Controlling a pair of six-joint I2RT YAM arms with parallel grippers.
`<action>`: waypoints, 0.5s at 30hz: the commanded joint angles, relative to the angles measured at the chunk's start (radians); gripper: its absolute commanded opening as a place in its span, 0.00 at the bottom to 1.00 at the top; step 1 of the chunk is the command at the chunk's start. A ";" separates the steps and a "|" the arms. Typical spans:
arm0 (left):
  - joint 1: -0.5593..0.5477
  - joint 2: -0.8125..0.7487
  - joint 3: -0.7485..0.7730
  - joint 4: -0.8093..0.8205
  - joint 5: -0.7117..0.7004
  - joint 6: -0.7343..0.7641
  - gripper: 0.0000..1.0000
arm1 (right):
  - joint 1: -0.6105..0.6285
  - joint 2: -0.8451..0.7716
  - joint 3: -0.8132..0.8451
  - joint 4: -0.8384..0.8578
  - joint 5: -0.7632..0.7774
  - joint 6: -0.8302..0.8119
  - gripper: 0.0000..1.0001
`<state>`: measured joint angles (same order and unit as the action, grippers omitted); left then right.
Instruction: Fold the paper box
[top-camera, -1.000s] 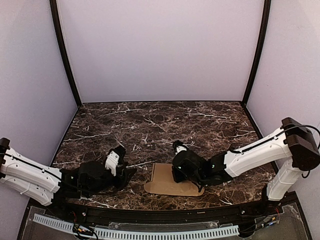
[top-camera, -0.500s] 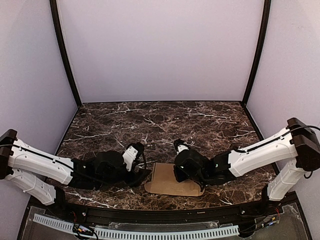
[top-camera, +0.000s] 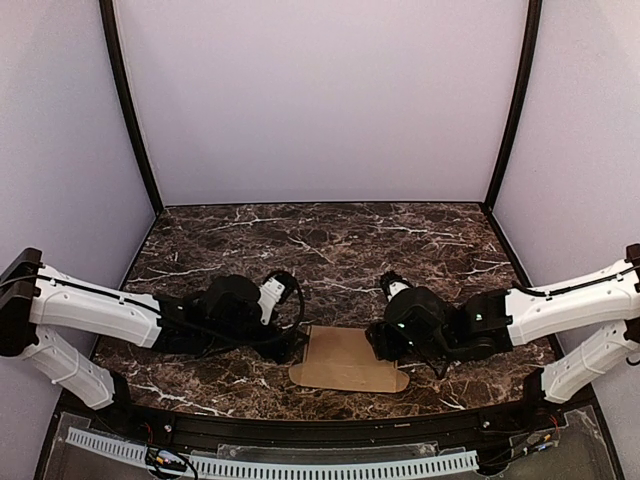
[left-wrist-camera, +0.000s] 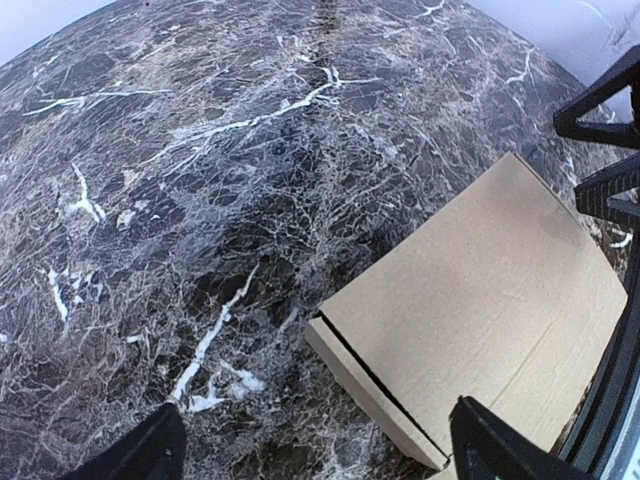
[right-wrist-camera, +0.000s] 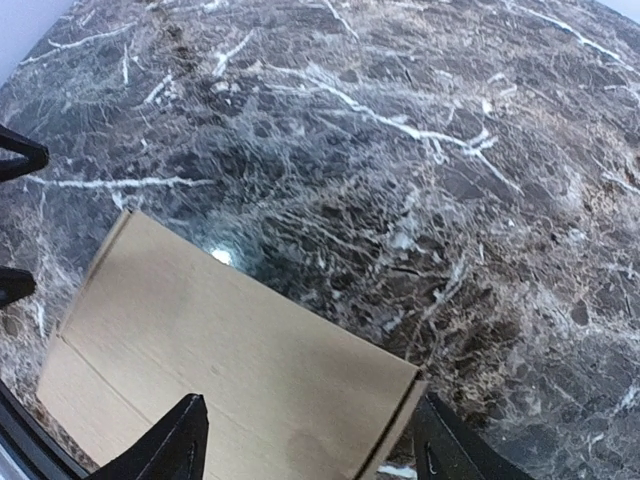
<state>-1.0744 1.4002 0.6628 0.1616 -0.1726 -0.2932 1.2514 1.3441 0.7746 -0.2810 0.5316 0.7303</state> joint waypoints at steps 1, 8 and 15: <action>0.026 0.019 0.036 -0.068 0.114 0.009 0.97 | -0.038 -0.055 -0.067 -0.092 -0.107 0.089 0.75; 0.101 0.051 0.040 -0.084 0.261 -0.040 0.99 | -0.080 -0.091 -0.139 -0.044 -0.229 0.154 0.83; 0.196 0.038 -0.002 -0.004 0.473 -0.131 0.98 | -0.167 -0.145 -0.241 0.109 -0.417 0.196 0.80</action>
<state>-0.9134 1.4532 0.6861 0.1287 0.1402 -0.3614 1.1248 1.2354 0.5838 -0.2874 0.2508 0.8818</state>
